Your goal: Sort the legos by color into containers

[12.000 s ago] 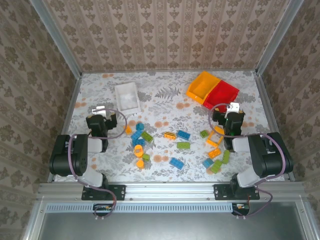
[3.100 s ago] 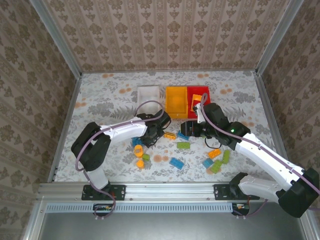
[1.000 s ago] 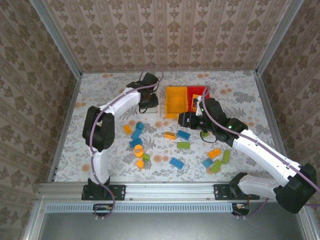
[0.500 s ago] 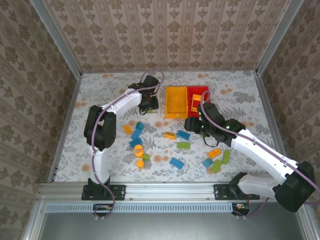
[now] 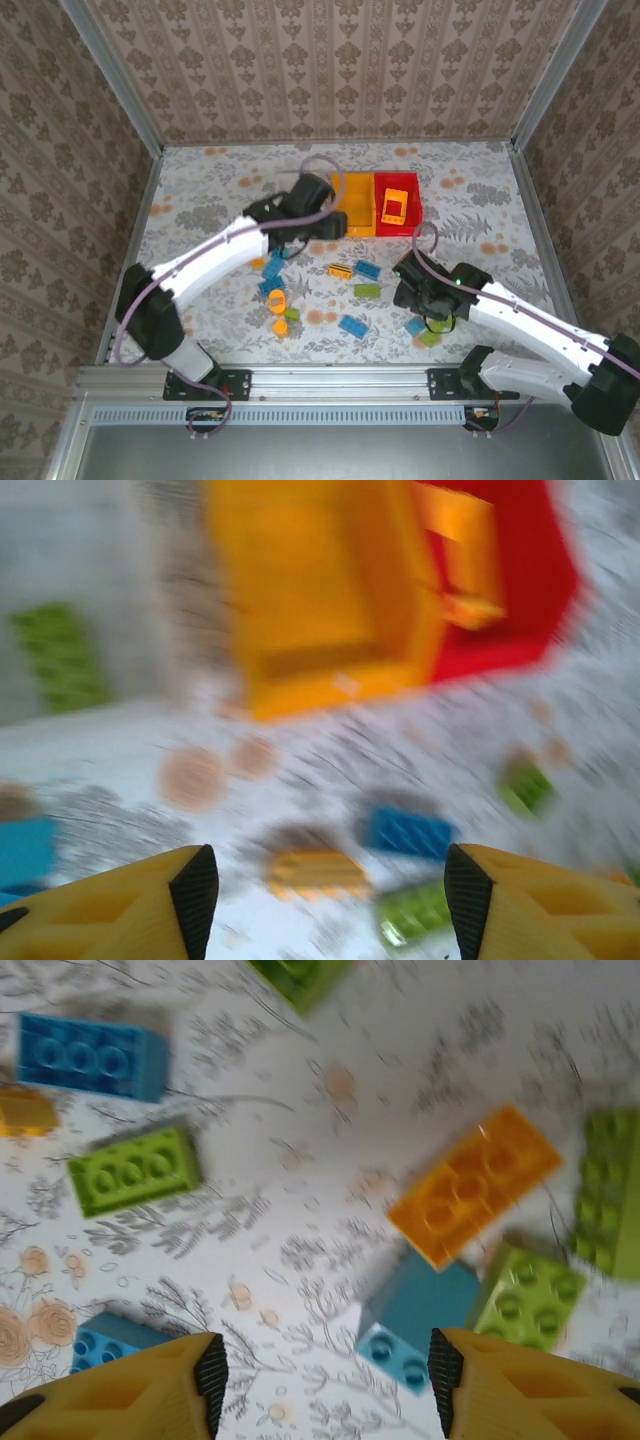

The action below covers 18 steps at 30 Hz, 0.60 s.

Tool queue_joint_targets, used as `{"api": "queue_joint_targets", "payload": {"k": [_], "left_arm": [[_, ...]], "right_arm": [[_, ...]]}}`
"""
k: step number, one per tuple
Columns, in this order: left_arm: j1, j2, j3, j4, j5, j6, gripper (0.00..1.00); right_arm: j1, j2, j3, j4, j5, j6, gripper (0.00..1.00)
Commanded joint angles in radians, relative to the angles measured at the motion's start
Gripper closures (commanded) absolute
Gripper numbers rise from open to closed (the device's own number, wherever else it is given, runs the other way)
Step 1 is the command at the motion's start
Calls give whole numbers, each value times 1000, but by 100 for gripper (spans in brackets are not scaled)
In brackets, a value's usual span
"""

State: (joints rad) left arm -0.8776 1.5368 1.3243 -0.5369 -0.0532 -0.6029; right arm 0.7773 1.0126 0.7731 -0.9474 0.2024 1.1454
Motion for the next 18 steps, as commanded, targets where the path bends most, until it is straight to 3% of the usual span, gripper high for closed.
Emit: {"api": "queue_joint_targets", "payload": {"k": [1, 5, 8, 18], "left_arm": [[-123, -109, -142, 149, 80, 100, 31], [-268, -228, -269, 183, 65, 117, 30], [-323, -293, -337, 201, 49, 78, 31], [-373, -341, -395, 242, 6, 46, 31]], "right_arm": [[45, -35, -53, -84, -11, 265, 38], [56, -17, -110, -19, -59, 385, 34], [63, 5, -147, 42, -93, 459, 33], [56, 68, -213, 168, -109, 543, 43]]}}
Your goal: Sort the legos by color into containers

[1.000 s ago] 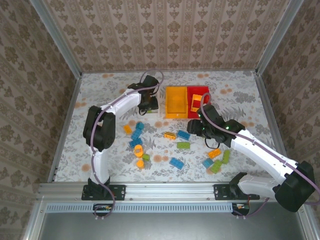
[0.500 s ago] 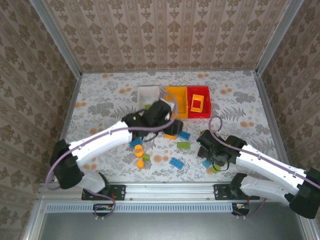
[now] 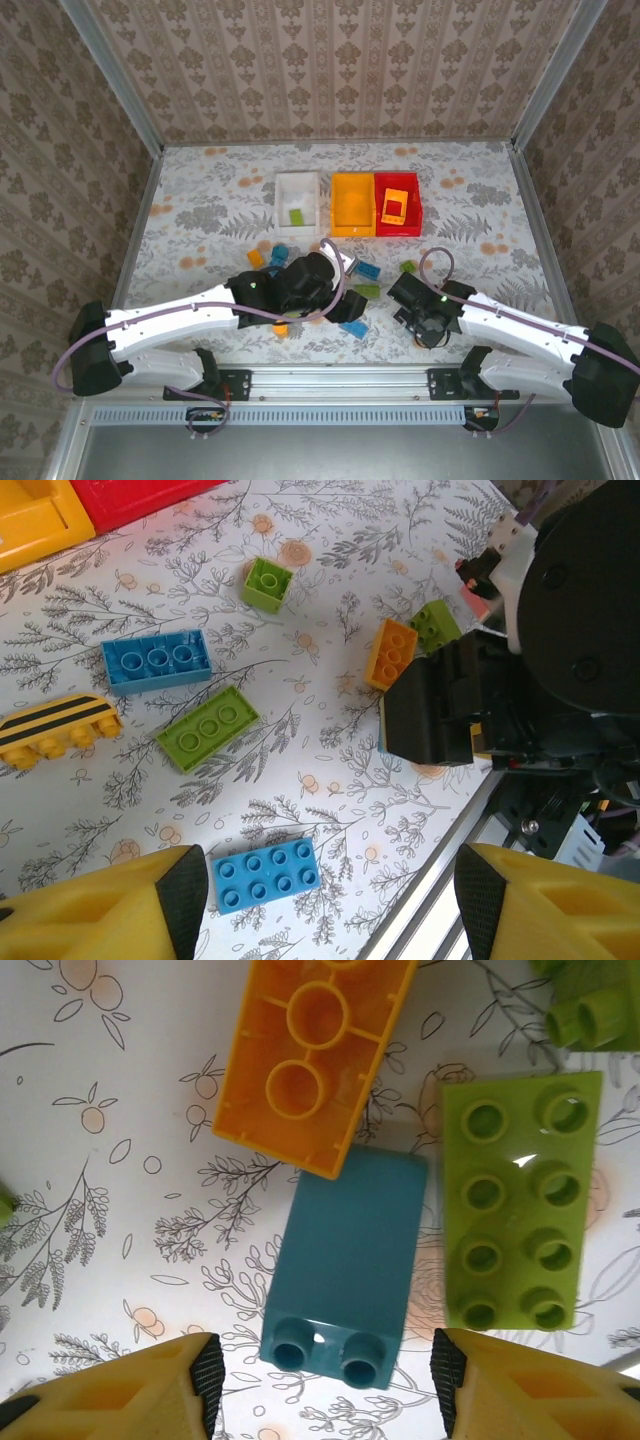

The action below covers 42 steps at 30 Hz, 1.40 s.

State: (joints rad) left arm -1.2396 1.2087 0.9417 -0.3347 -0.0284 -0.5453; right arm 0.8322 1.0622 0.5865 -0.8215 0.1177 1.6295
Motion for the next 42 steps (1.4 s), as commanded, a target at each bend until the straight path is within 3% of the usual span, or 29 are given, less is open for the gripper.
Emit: {"api": "queue_joint_targets", "payload": {"k": [1, 8, 16, 19, 22, 27, 36, 42], "left_arm": [[-12, -11, -10, 39, -19, -10, 31], [-15, -13, -9, 42, -19, -8, 31], [-17, -27, -18, 41, -51, -17, 31], [-17, -59, -21, 25, -122, -40, 32], [-16, -116, -15, -48, -275, -96, 32], [11, -209, 6, -173, -476, -200, 32], [83, -200, 67, -222, -447, -221, 32], [105, -160, 108, -252, -435, -250, 33]], "right_arm": [[2, 27, -36, 54, -30, 64, 44], [-9, 46, -43, 65, -9, 43, 50], [-12, 69, 18, 46, 34, -52, 68], [-11, 83, 102, 27, 78, -151, 69], [-9, 120, 217, 48, 111, -299, 70], [-24, 336, 513, 43, 153, -600, 70], [-215, 771, 923, 107, 34, -956, 71], [-291, 968, 1104, 69, -29, -1022, 68]]}}
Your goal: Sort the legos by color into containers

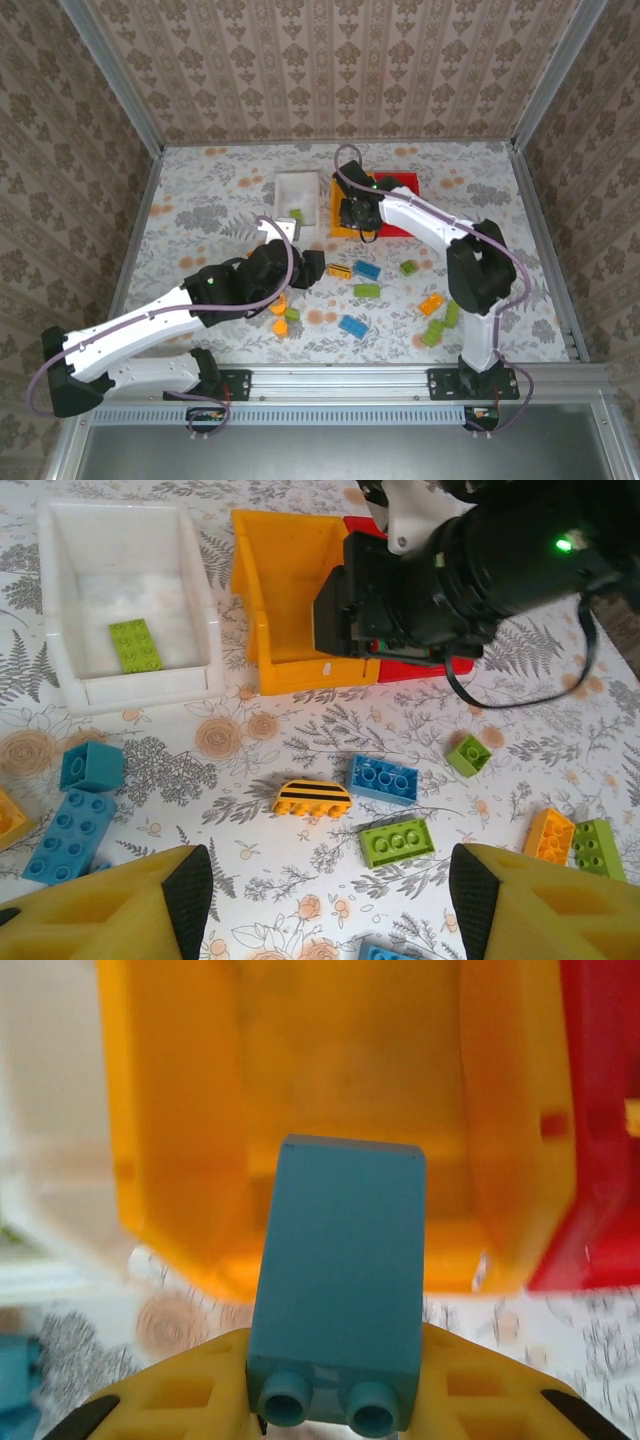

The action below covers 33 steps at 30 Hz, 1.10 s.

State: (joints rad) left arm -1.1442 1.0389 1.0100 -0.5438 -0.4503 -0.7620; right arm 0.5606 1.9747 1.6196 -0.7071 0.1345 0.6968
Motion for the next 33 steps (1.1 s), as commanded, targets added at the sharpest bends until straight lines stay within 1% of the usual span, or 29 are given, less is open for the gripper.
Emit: {"api": "queue_joint_targets", "payload": {"k": [1, 7, 9, 12, 14, 18, 20, 23, 26, 29, 30, 31, 33], "left_arm": [[12, 16, 43, -49, -12, -37, 33], [27, 34, 40, -60, 6, -49, 33], [35, 44, 44, -79, 11, -55, 33], [53, 67, 54, -134, 16, -70, 34], [69, 79, 51, -168, 27, -81, 34], [106, 101, 25, -235, 70, -113, 35], [113, 111, 6, -280, 85, -160, 36], [113, 126, -33, -318, 120, -260, 39], [91, 139, -69, -314, 152, -394, 42], [29, 170, -74, -282, 152, -526, 45], [6, 193, -66, -270, 160, -549, 45], [-12, 219, -55, -261, 172, -546, 46], [-30, 295, -8, -284, 202, -479, 45]], "right_arm": [[-25, 75, 86, -49, -49, -92, 68], [-48, 160, 143, -54, -76, -102, 63], [-47, 165, 156, -57, -70, -109, 55], [-47, 154, 159, -57, -67, -112, 47], [-46, 136, 156, -54, -69, -114, 44], [-31, 69, 141, -47, -59, -125, 44], [-16, 11, 117, -30, -50, -136, 45], [26, -109, 29, 30, -24, -160, 45], [87, -267, -145, 140, -14, -214, 44], [146, -433, -348, 246, -27, -256, 44], [161, -494, -419, 272, -38, -263, 44], [173, -543, -472, 285, -38, -263, 44], [181, -663, -589, 294, -56, -244, 43]]}}
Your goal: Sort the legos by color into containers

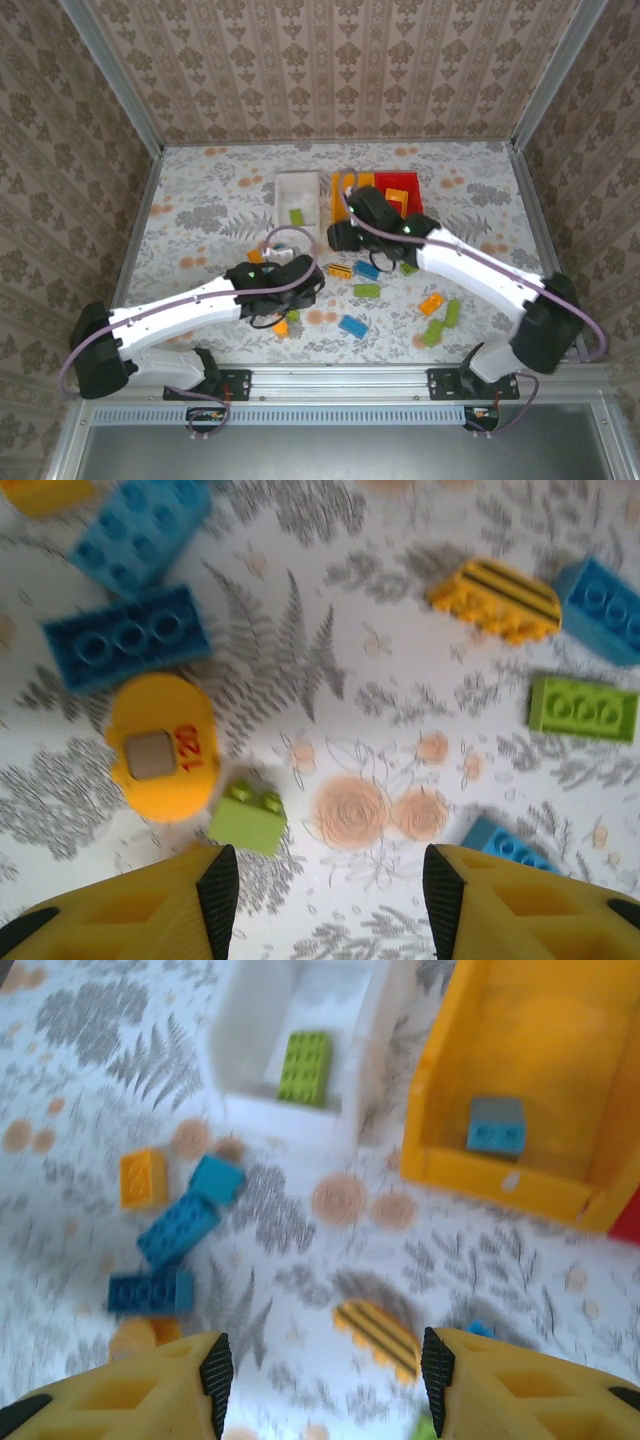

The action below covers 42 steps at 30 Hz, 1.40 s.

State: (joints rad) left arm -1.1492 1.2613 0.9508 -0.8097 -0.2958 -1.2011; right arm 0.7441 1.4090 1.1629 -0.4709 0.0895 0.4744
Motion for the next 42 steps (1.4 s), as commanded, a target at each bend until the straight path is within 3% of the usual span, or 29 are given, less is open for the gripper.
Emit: {"api": "queue_joint_targets", "payload": {"k": [1, 4, 6, 10, 21, 28, 34, 42], "left_arm": [[-26, 107, 79, -48, 55, -11, 44], [-24, 182, 127, -132, 57, 108, 39], [-16, 199, 126, -191, 56, 115, 34], [11, 182, 66, -144, 103, 139, 29], [130, 236, 26, -51, 216, 331, 30], [124, 293, 35, -63, 227, 320, 37], [124, 300, 19, -53, 202, 311, 35], [119, 342, 29, -58, 187, 310, 34]], "right_arm": [[-2, -143, -171, 56, -18, -8, 42], [-2, -288, -288, 43, -43, 30, 38], [0, -366, -334, 18, -56, 47, 35], [1, -439, -365, -21, -84, 77, 34], [46, -426, -377, 4, -113, 162, 34], [69, -427, -389, 28, -159, 178, 33], [71, -476, -420, 77, -255, 187, 29], [72, -488, -443, 74, -258, 212, 29]]}}
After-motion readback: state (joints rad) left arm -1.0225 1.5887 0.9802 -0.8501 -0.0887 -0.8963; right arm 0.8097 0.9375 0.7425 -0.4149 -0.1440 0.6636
